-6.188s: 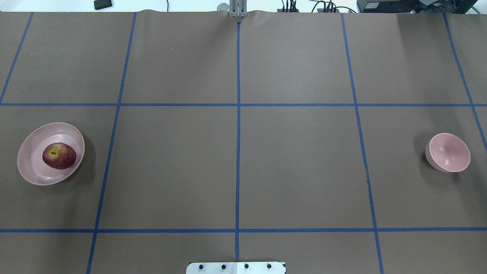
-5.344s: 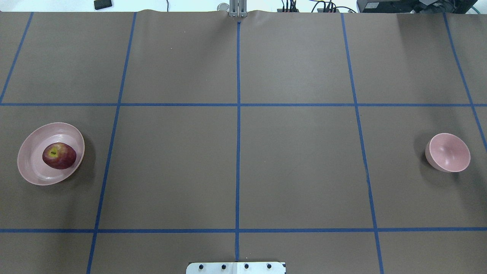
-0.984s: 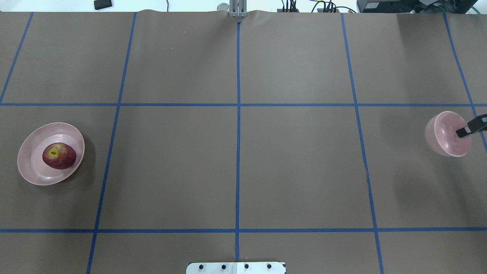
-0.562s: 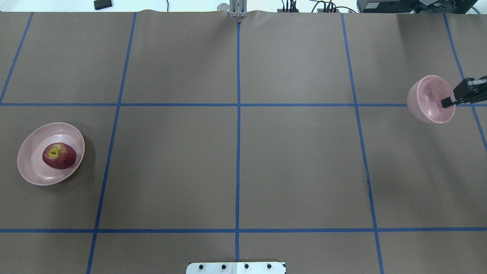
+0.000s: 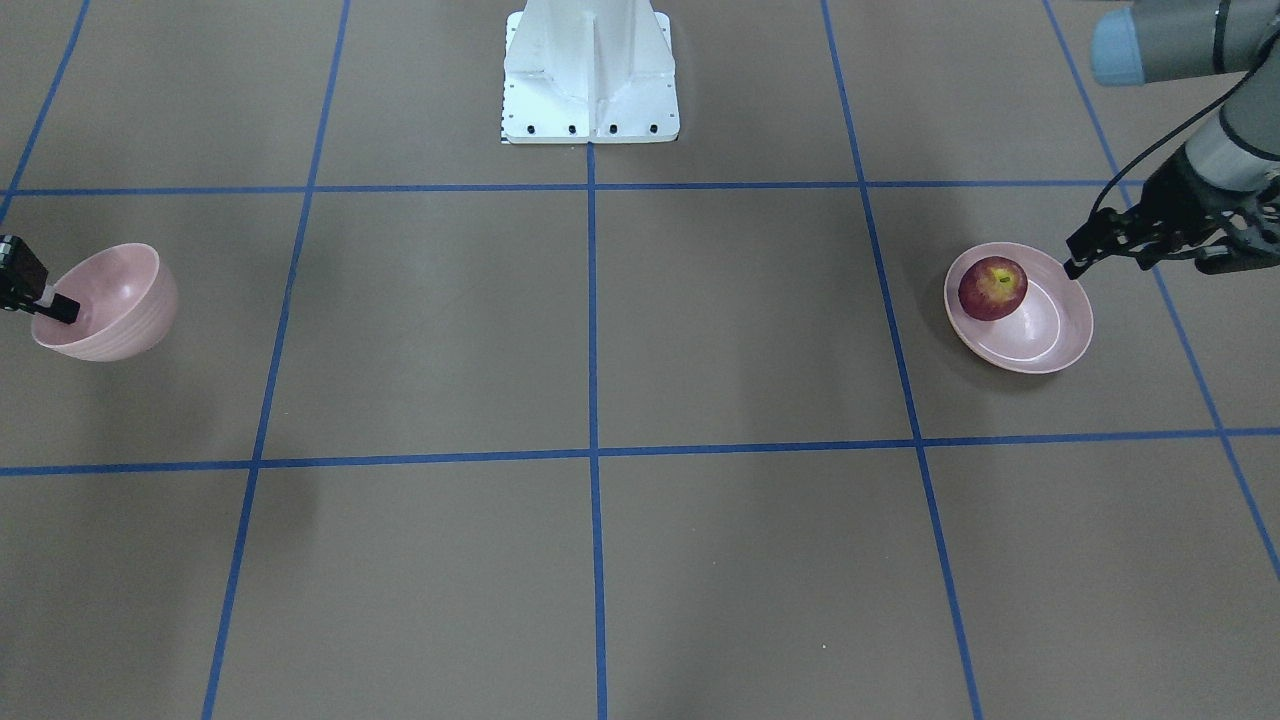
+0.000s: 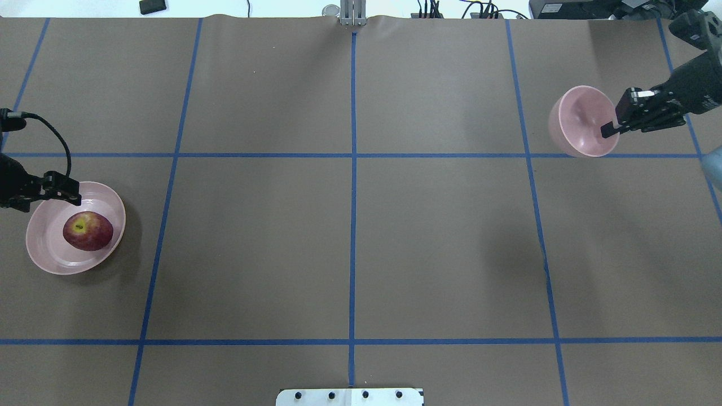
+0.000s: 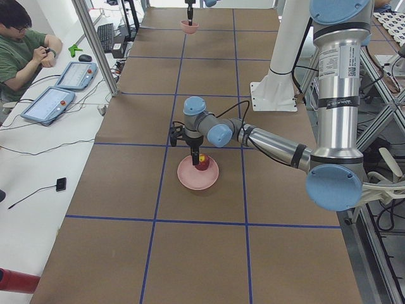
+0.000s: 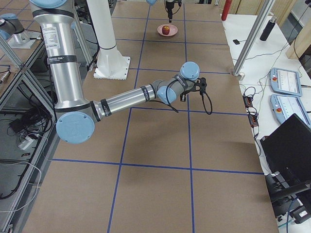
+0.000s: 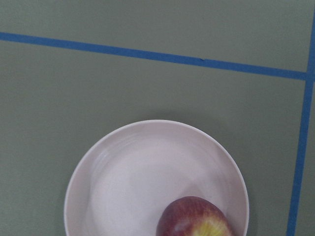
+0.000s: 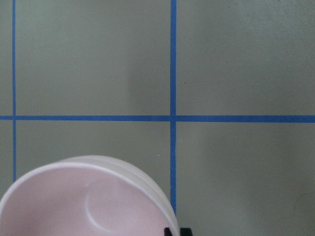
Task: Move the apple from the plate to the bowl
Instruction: 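Slide the pink bowl to center with right gripper while left reaches the apple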
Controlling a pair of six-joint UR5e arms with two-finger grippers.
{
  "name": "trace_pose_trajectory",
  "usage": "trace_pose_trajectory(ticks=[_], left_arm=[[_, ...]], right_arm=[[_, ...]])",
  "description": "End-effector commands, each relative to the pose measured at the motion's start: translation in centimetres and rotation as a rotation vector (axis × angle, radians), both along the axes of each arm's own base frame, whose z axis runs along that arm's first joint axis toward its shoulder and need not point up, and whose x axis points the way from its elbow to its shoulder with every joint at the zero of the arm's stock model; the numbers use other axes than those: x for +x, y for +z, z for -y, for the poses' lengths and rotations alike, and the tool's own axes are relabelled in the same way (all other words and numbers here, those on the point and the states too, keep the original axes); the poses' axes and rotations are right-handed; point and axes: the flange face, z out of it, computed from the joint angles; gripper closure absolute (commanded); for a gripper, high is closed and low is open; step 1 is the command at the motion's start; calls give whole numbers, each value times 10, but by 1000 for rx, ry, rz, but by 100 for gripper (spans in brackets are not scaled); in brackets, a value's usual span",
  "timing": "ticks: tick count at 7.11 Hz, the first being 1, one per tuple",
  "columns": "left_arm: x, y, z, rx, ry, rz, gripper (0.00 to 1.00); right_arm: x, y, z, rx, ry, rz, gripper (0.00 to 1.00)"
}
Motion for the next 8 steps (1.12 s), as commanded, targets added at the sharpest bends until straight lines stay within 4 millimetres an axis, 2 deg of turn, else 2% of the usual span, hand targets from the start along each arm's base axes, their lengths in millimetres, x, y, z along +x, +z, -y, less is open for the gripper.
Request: trace_pose_trajectory(ticks=[1,2,4,6,7,8], left_arm=[[26,-6,-6,5,4,-1,2],[34,-1,-2,1,13,6,2],[44,5,2,-4,28,14,2],[47,10,2,-8,34,21,2],[47,15,2,-14,36,28,2],[48,21,3,-19,38,36,2]], right_arm=[[-39,-55,14,-63,21,16,100],[-50,-79,23,-59,24,4,100],[-61,-112,32,-67,27,-10,100],[-70,-125,32,-69,30,-8,100],[-79,-130,30,-70,24,-7,100],[-97,-141,29,-74,39,-18,100]])
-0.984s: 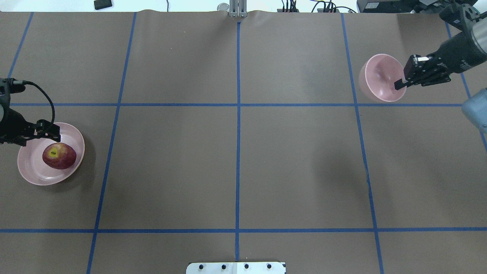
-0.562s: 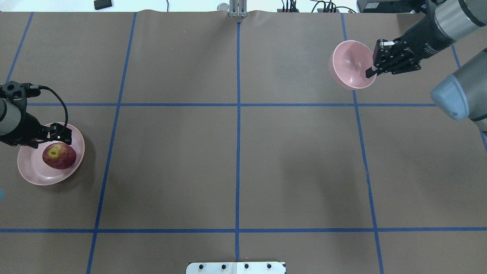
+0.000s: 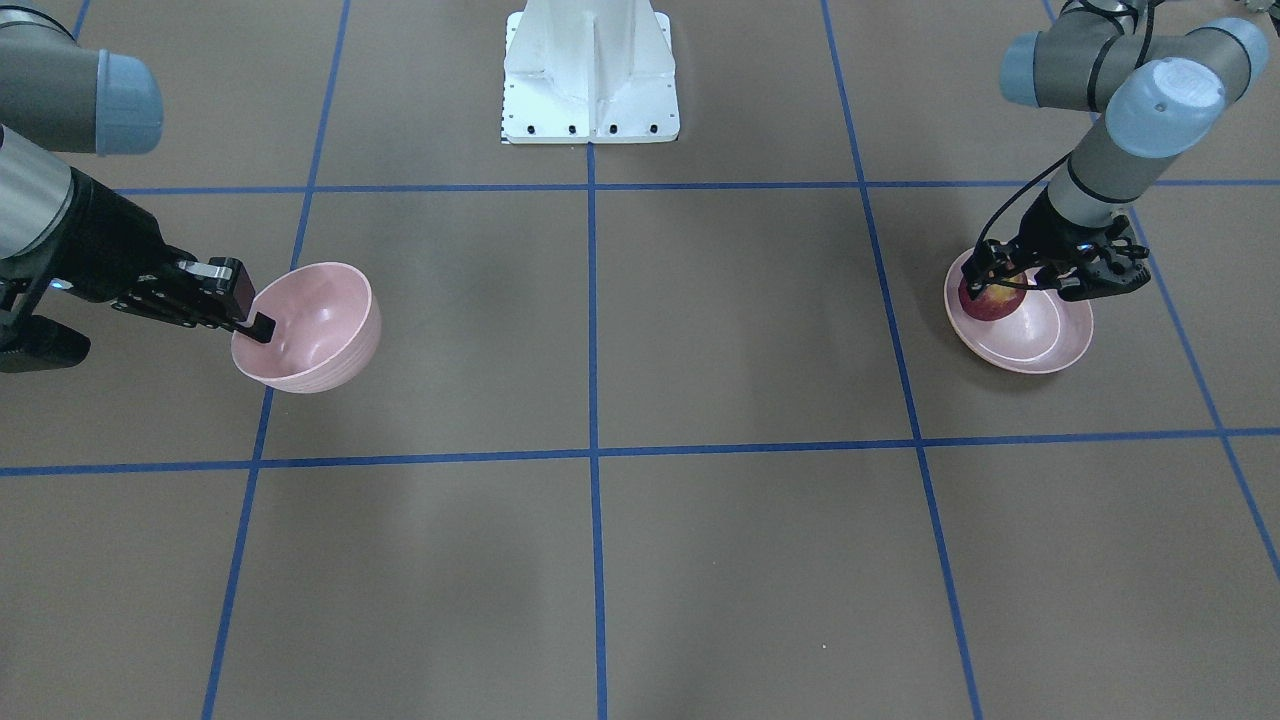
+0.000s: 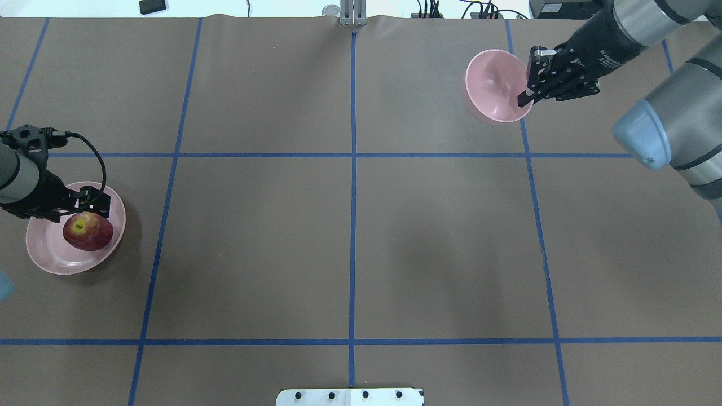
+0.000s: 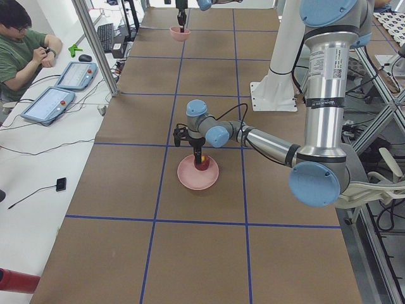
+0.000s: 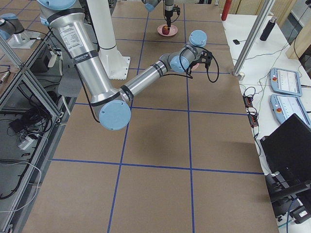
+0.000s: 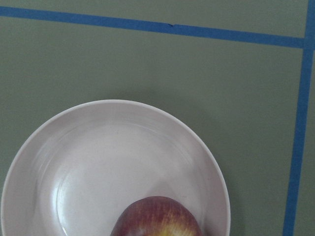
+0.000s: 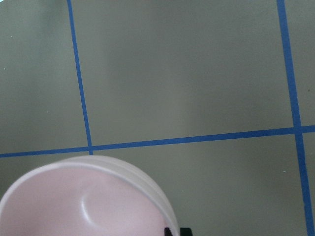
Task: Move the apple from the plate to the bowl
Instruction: 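Slide the pink bowl to center with right gripper while left reaches the apple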
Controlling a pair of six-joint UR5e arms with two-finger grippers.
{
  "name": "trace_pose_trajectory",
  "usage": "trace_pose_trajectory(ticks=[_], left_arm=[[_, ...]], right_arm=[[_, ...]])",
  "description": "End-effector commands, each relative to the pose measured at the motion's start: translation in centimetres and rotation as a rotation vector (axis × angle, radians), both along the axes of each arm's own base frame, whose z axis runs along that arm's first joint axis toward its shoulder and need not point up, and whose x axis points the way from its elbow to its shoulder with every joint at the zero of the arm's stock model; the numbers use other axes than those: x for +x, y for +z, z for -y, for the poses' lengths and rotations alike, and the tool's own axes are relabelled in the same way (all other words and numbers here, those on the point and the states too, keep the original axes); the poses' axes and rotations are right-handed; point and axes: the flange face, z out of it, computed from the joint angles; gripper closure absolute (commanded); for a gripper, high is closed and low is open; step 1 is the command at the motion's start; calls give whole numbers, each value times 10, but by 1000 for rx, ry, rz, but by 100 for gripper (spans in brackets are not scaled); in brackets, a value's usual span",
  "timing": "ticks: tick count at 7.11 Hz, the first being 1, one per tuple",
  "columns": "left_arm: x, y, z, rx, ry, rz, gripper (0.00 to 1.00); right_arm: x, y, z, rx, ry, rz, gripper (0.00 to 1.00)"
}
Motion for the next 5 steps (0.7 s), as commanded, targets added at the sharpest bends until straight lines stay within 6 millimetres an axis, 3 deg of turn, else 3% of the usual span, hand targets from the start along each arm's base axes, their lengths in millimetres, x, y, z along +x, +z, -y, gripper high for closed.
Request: trace_pose_trajectory(ticks=[1,3,5], left_arm=[[2,9,1,-10,3,10,2],[9,9,-3,-11,19,10,2],[16,16,-7,-22,34,20,2]], right_arm=[[-28,-13,-5,-1,5,-14,100],[-38,-14,-6,6,3,-24,100],[-64,-23,-12,21,5,-43,100]])
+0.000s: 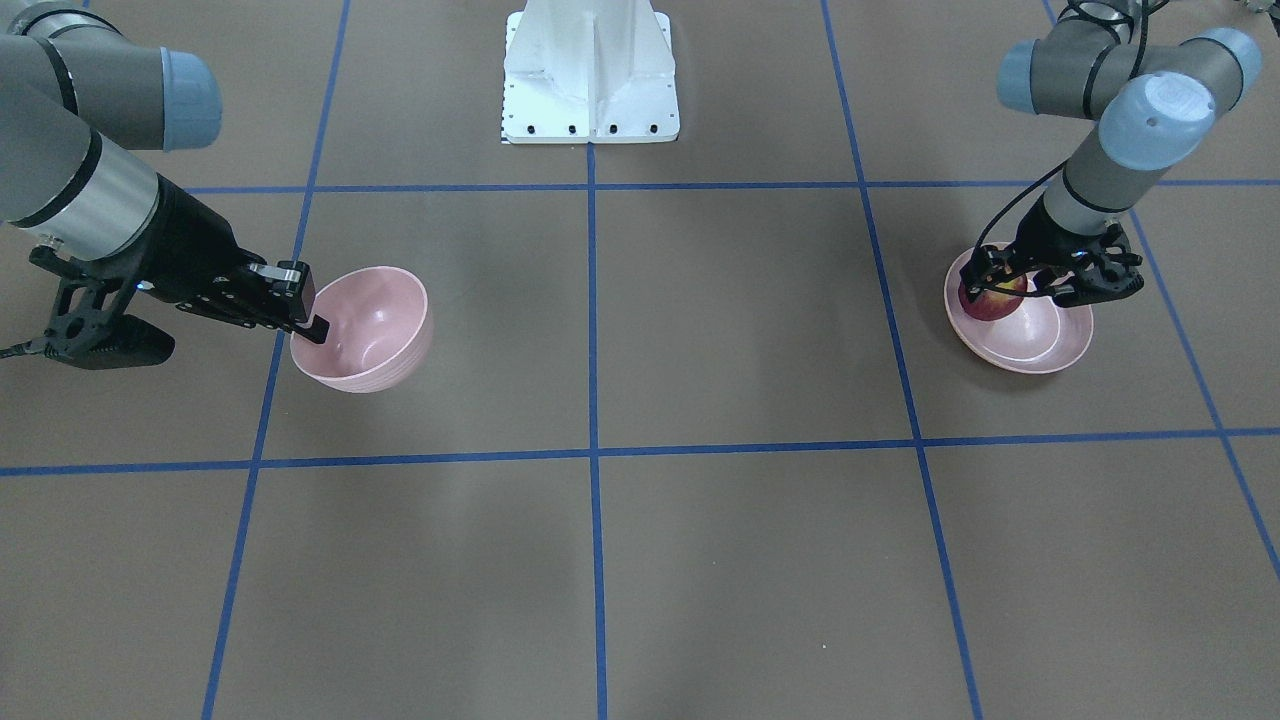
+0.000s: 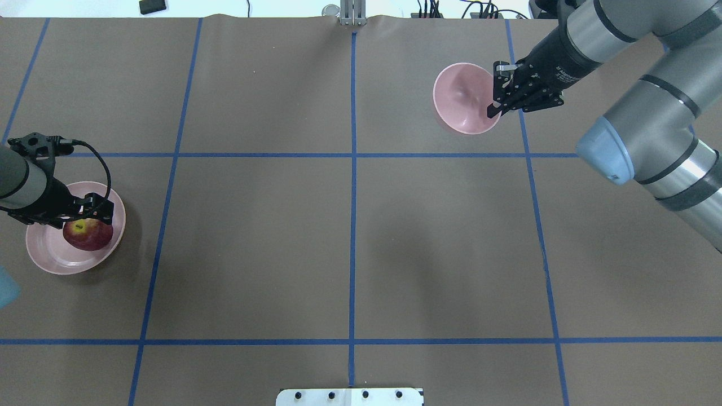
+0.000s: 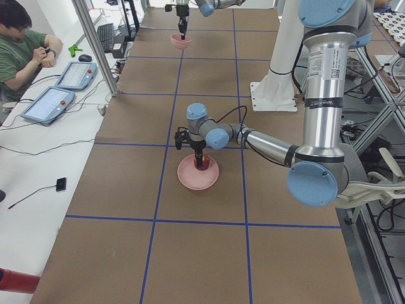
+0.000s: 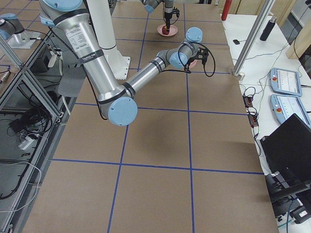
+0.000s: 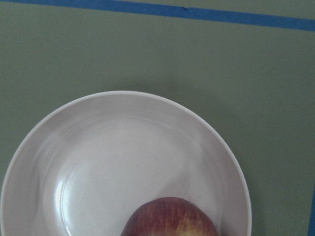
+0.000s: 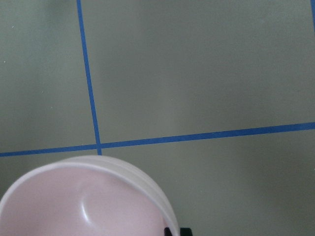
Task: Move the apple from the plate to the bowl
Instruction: 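Slide the pink bowl to center with right gripper while left reaches the apple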
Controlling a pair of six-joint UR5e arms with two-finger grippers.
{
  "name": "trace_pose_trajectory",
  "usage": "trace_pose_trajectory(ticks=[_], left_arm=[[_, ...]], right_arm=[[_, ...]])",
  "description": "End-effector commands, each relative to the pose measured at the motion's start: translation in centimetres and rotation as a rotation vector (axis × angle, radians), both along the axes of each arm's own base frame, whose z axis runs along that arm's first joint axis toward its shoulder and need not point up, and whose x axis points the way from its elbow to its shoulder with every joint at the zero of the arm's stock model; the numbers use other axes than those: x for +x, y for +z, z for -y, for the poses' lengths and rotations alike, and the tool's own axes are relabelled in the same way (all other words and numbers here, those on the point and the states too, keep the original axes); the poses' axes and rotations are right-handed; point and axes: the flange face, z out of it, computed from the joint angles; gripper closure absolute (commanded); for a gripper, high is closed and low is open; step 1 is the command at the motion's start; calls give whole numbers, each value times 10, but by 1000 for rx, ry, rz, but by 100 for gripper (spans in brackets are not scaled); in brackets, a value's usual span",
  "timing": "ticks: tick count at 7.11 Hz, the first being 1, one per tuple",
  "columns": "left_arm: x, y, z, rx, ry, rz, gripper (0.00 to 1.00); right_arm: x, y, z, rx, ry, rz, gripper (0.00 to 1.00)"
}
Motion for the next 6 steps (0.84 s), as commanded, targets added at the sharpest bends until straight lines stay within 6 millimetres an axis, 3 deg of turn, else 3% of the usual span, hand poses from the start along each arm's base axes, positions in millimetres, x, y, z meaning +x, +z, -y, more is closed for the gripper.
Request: trace_pose_trajectory(ticks=[1,2,3,4,5,6], left_arm=[[6,12,-2,-16,13,15,2],[6,13,-2,-18,12,17,6],[5,11,-2,-19,7,15,41],[4,1,-4,-17,11,-2,85],[-6,-14,-11,-2,11,-20,100],[-19,-40,-14,-55,12,-17,100]], right_arm=[[-26,-14,-7,2,11,-10,100],[-39,-15,-11,9,9,-21,100],[-49,-20,-10,11,14,-27,100],[-49,-23,-10,4,20,-24,100],[-49,-24,-10,4,20,-23,100],[-51,-23,-10,2,18,-25,100]])
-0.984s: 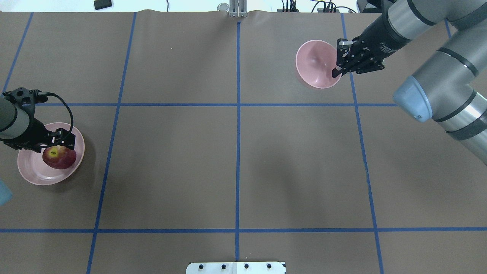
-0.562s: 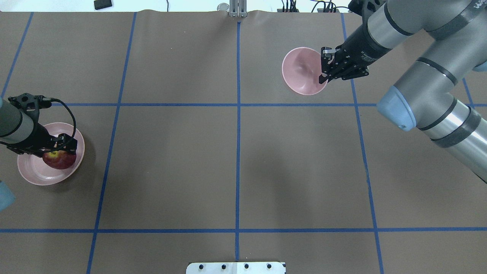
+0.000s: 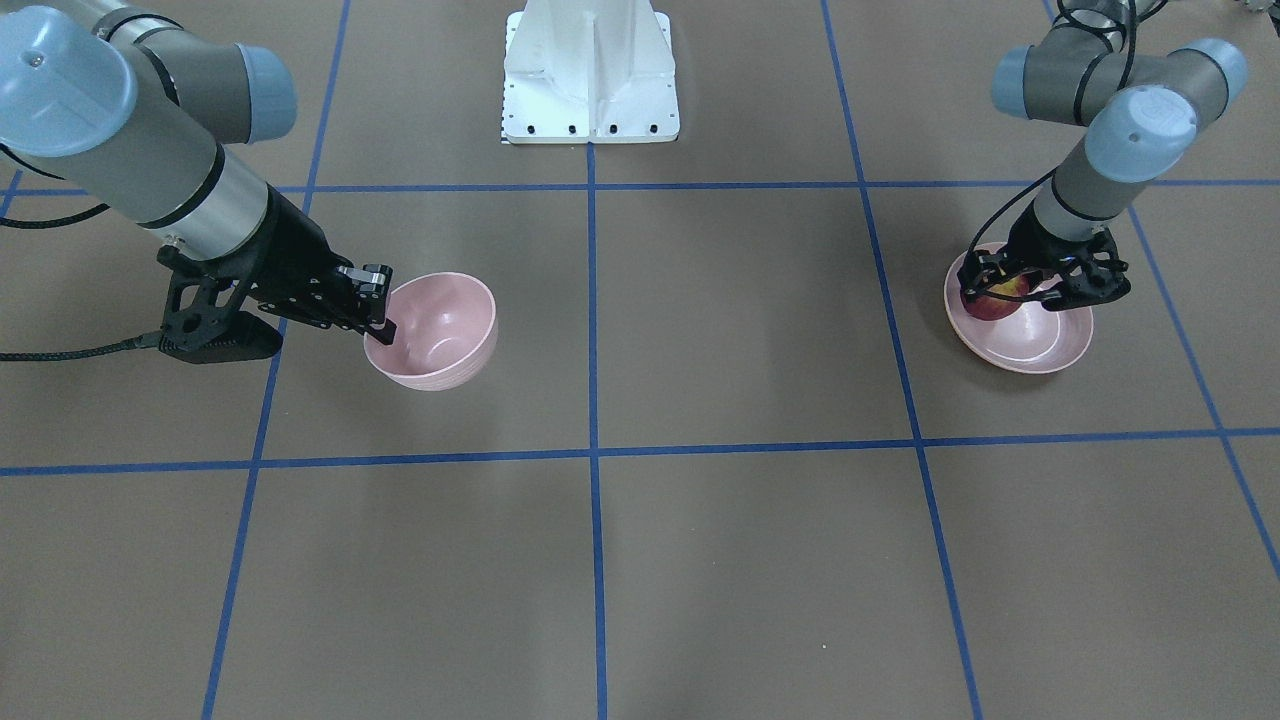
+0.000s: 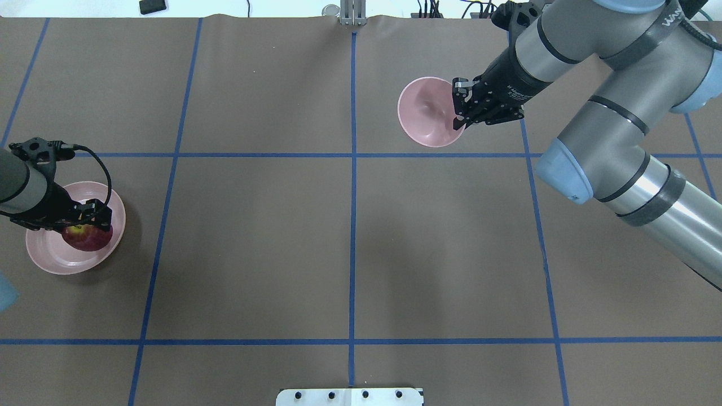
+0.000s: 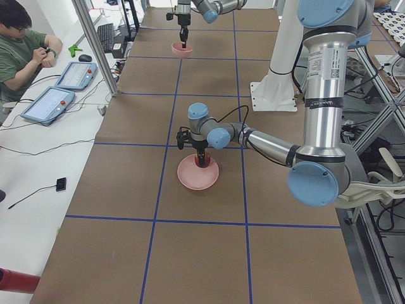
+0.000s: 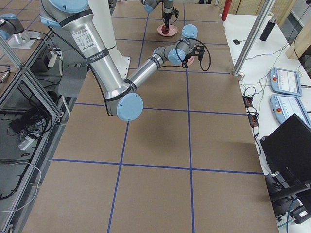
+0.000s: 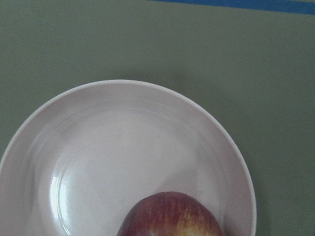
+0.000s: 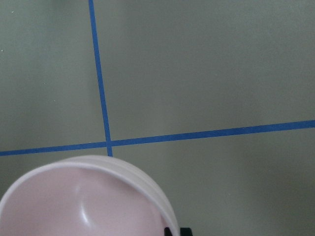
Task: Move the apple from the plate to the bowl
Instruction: 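Slide the pink bowl to center with right gripper while left reaches the apple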
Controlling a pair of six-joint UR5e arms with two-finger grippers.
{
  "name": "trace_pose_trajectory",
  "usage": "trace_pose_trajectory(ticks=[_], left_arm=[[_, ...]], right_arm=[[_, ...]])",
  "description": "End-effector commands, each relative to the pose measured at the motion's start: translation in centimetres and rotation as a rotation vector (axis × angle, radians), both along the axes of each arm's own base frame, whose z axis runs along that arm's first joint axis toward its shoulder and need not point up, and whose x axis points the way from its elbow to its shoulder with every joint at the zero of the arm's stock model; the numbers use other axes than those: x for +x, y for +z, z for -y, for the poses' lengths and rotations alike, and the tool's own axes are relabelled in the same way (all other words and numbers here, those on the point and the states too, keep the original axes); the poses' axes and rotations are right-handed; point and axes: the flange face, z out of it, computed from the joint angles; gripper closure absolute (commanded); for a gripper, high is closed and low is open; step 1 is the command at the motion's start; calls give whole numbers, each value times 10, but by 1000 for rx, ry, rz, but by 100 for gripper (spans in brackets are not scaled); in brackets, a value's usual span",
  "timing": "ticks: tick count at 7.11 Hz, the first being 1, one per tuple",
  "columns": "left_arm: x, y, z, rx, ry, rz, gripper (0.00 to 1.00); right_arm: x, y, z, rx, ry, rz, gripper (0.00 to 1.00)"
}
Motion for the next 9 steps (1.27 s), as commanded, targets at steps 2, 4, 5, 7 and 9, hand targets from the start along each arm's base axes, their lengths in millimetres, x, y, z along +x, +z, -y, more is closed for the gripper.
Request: trace_pose_trajectory(ticks=[2,4,5,7,9], left_arm=[[-35,-82,9,-9,24,24,100],[-49,-118,23,3,-16,13,100],[-48,-123,26,2,-16,14,100],[-47,-126,27,6,-15,8,100],[-48,-125,27,5,-16,9,100]], right_arm=[[-49,2,-12,23,-13,-46,100],[-134,-5,7,18,-64,-109,100],[-160,-14,22,21,-86,-129,100],[-190,-3,36,57,-150,-173,100],[-196,3,34,52,-164,-180,100]])
